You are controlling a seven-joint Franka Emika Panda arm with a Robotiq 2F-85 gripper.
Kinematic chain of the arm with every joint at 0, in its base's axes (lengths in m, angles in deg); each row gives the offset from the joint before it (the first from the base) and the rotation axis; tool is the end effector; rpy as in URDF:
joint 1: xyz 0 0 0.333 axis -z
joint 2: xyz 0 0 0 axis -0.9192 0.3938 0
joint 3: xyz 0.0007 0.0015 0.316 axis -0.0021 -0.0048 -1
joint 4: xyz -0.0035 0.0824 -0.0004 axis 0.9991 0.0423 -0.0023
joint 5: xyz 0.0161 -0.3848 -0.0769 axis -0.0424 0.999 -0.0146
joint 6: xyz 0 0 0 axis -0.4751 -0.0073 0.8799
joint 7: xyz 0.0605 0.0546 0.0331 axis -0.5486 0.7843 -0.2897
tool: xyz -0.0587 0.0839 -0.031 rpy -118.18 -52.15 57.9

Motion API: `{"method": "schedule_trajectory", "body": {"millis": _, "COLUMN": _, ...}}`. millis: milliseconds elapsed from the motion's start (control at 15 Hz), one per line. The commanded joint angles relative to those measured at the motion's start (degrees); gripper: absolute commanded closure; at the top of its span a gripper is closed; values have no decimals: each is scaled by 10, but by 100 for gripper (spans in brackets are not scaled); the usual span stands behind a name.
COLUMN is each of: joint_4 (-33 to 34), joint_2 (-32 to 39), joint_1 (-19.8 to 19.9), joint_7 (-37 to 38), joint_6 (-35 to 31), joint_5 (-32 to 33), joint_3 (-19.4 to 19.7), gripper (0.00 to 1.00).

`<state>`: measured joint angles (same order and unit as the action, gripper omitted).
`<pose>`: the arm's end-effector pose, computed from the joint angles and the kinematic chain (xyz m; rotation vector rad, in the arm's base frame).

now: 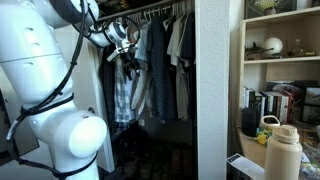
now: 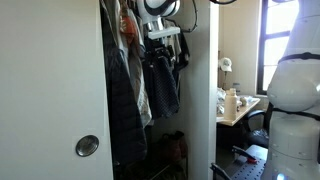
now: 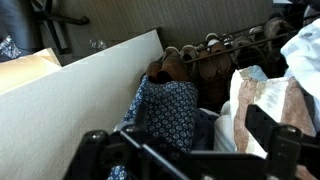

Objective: Remove the striped blue shirt from the rail then place it back on the rail

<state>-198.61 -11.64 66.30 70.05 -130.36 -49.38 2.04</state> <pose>0.4554 0.1972 0.5717 2.8351 -0.3158 0.1199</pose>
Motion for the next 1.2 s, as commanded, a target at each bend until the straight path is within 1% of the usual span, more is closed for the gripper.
{"method": "schedule_trajectory", "body": {"millis": 0, "joint_4": 3, "joint_2": 4, "joint_1": -32, "joint_7": 5, "joint_6": 3, "joint_5": 6, "joint_3": 28, "gripper": 0}}
{"method": "schedule_trajectory", "body": {"millis": 267, "joint_4": 7, "joint_2": 6, "joint_1": -35, "joint_7": 5, "joint_6": 7, "joint_5": 10, "joint_3": 30, "gripper": 0}}
{"method": "schedule_trajectory", "body": {"millis": 400, "joint_4": 29, "joint_2": 12, "joint_1": -46, "joint_7": 14, "joint_6": 20, "joint_5": 46, "joint_3": 33, "gripper": 0}}
{"method": "schedule_trajectory", "body": {"millis": 733, "joint_4": 131, "joint_2": 36, "joint_1": -67, "joint_7": 52, "joint_6": 57, "joint_5": 170, "joint_3": 20, "gripper": 0}}
{"method": "schedule_trajectory", "body": {"millis": 933, "joint_4": 205, "joint_2": 61, "joint_1": -82, "joint_7": 57, "joint_6": 71, "joint_5": 223, "joint_3": 16, "gripper": 0}}
{"method": "schedule_trajectory", "body": {"millis": 1133, "joint_4": 276, "joint_2": 92, "joint_1": -99, "joint_7": 55, "joint_6": 65, "joint_5": 265, "joint_3": 19, "gripper": 0}}
